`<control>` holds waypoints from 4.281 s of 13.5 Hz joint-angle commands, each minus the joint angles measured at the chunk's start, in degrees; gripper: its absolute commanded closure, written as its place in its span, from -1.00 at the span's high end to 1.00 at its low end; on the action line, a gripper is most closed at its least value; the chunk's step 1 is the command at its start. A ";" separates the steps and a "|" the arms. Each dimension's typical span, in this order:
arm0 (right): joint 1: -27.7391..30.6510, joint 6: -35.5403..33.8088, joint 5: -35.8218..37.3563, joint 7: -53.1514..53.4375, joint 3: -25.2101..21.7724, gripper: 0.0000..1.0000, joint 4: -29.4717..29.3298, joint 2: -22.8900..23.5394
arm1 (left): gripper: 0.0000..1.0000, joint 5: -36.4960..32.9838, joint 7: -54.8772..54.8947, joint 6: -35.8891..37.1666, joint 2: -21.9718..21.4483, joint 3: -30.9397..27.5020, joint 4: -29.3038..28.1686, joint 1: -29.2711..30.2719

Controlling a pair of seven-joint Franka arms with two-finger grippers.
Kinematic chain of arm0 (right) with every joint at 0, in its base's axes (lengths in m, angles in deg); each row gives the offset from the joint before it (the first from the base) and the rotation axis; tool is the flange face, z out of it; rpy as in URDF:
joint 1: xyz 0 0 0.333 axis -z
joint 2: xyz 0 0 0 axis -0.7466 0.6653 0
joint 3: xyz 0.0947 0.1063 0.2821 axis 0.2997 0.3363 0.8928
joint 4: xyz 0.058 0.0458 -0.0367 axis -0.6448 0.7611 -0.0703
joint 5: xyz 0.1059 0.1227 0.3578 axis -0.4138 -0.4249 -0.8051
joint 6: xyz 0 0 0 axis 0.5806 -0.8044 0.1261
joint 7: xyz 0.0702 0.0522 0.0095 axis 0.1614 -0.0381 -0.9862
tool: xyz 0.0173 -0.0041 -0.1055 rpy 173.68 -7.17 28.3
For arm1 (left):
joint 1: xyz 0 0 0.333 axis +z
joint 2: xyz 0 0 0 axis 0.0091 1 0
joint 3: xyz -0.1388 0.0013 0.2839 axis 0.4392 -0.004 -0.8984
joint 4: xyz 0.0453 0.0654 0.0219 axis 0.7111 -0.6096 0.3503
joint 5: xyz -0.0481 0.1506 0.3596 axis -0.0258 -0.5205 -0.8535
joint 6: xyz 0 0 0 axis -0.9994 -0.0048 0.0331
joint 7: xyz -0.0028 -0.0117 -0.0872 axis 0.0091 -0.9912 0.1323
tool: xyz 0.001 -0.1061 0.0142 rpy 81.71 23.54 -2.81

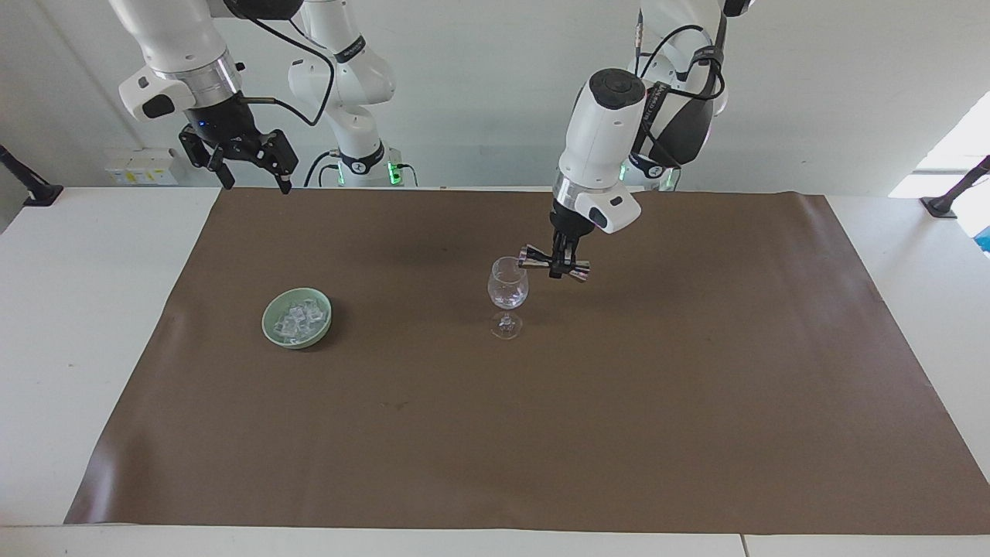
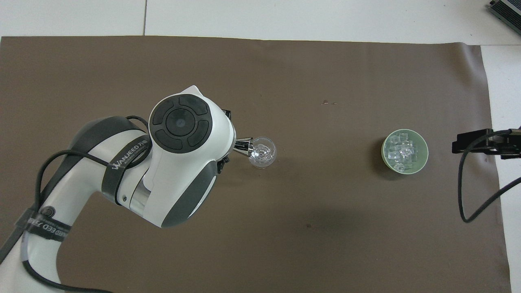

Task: Pour wine and add ice with both arms
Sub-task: 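Tilt the metal cup with the left gripper to pour into the glass, then withdraw the left gripper with the cup while the right gripper reaches the ice cup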

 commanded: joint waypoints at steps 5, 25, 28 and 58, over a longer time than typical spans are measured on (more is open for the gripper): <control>0.05 -0.80 0.25 -1.31 0.07 1.00 0.29 -0.74 | -1.00 -1.93 -1.88 4.30 2.49 -1.05 5.85 -1.84; 0.05 -0.80 0.25 -1.23 0.07 1.00 0.29 -0.65 | -1.00 -9.14 -1.79 9.05 5.13 -1.05 9.99 -4.21; 0.05 -0.80 0.25 -1.23 0.07 1.00 0.37 -0.65 | -1.00 -9.32 -1.79 8.61 5.13 -0.96 9.99 -4.21; 0.93 27.05 0.25 -17.65 0.07 1.00 23.05 -1.64 | -1.00 23.36 23.41 0.88 -3.04 -0.61 -3.01 13.79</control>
